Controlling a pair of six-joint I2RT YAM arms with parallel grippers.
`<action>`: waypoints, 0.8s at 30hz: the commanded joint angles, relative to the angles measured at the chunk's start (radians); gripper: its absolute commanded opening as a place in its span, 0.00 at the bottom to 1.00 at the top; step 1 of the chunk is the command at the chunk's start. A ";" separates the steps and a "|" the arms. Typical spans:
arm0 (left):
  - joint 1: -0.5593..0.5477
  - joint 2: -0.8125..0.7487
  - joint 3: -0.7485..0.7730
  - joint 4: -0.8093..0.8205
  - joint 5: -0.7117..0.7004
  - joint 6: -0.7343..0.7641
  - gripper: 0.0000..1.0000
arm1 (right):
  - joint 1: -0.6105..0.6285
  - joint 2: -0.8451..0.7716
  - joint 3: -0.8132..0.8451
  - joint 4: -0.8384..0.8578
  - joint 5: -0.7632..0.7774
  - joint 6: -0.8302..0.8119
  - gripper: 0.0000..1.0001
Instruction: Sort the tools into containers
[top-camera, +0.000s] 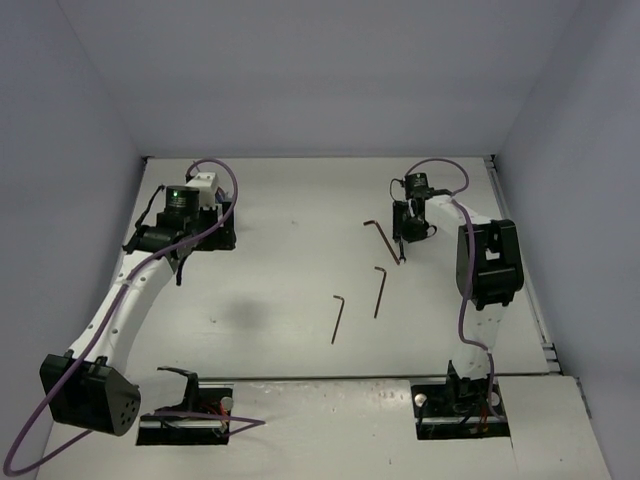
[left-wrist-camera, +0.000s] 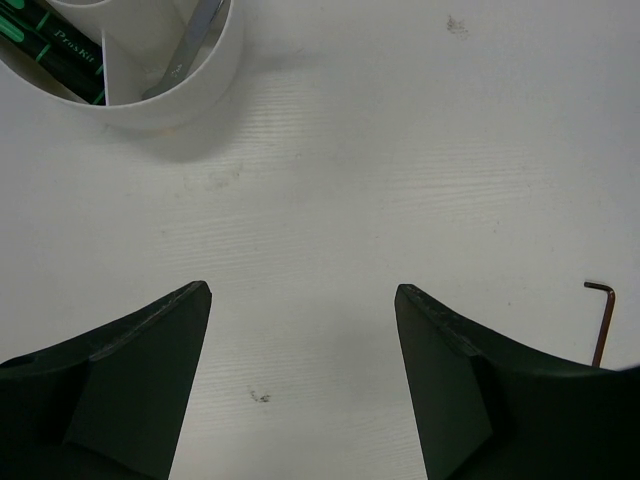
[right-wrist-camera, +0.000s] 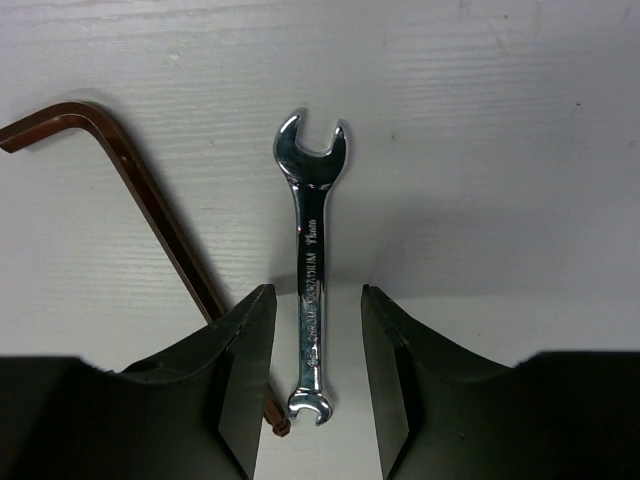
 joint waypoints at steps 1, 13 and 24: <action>0.009 -0.026 0.021 0.036 -0.005 -0.007 0.71 | 0.017 0.016 0.049 -0.036 -0.002 -0.018 0.37; 0.012 -0.013 0.017 0.036 -0.003 -0.004 0.71 | 0.029 0.083 0.059 -0.129 0.084 0.009 0.09; -0.014 0.004 0.012 0.045 0.074 -0.069 0.71 | 0.034 0.013 0.062 -0.153 0.194 0.020 0.00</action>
